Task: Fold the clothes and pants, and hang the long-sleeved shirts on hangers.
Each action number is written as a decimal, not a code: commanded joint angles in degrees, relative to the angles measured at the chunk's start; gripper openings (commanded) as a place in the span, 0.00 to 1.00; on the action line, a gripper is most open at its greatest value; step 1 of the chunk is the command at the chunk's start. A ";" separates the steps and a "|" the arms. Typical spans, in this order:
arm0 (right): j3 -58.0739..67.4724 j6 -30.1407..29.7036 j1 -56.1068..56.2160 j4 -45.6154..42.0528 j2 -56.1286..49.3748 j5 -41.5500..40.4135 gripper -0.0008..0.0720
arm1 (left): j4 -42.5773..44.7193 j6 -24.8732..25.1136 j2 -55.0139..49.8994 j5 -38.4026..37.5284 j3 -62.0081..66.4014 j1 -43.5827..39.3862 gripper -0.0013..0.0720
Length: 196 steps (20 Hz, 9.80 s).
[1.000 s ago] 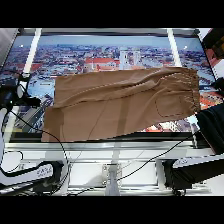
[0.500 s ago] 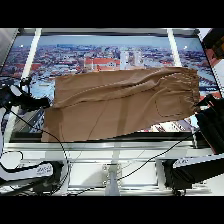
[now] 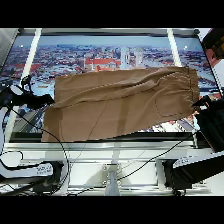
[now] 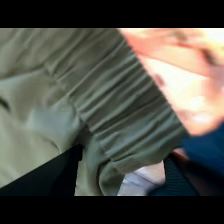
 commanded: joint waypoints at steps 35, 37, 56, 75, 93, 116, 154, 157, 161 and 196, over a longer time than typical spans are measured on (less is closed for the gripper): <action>-32.70 3.37 4.92 5.09 38.29 -28.11 0.06 | -8.31 0.04 -27.10 7.96 35.15 -3.06 0.89; -36.04 7.32 5.05 1.16 42.82 -30.69 0.06 | -7.89 0.07 -25.31 7.02 35.43 -2.58 0.89; -41.42 9.75 5.07 -1.44 48.98 -31.39 0.06 | -11.82 5.97 -30.75 14.99 36.15 -8.72 0.05; -41.42 17.07 15.37 2.69 43.69 -46.53 0.06 | -12.11 6.08 -29.03 22.16 40.70 -6.38 0.53; -40.83 15.06 15.37 0.90 44.46 -44.39 0.06 | 7.58 0.22 11.04 -28.37 22.03 13.60 0.09; -40.83 13.79 15.41 1.09 44.46 -42.29 0.06 | -24.57 10.25 0.79 15.02 -10.12 12.92 0.05; -40.81 13.68 15.41 0.55 44.50 -41.90 0.06 | -22.69 6.25 19.43 13.22 -33.35 18.08 0.13; -40.30 13.70 15.41 -1.27 45.88 -38.84 0.06 | -22.71 6.25 22.38 13.03 -31.19 18.18 0.05; -31.36 13.68 15.41 -6.40 47.32 -21.94 0.06 | -22.67 6.14 26.99 10.29 -21.59 18.10 0.05; 9.03 37.48 24.28 -3.19 6.58 -32.94 0.05 | -1.79 -37.09 -35.39 14.91 58.95 -5.73 0.05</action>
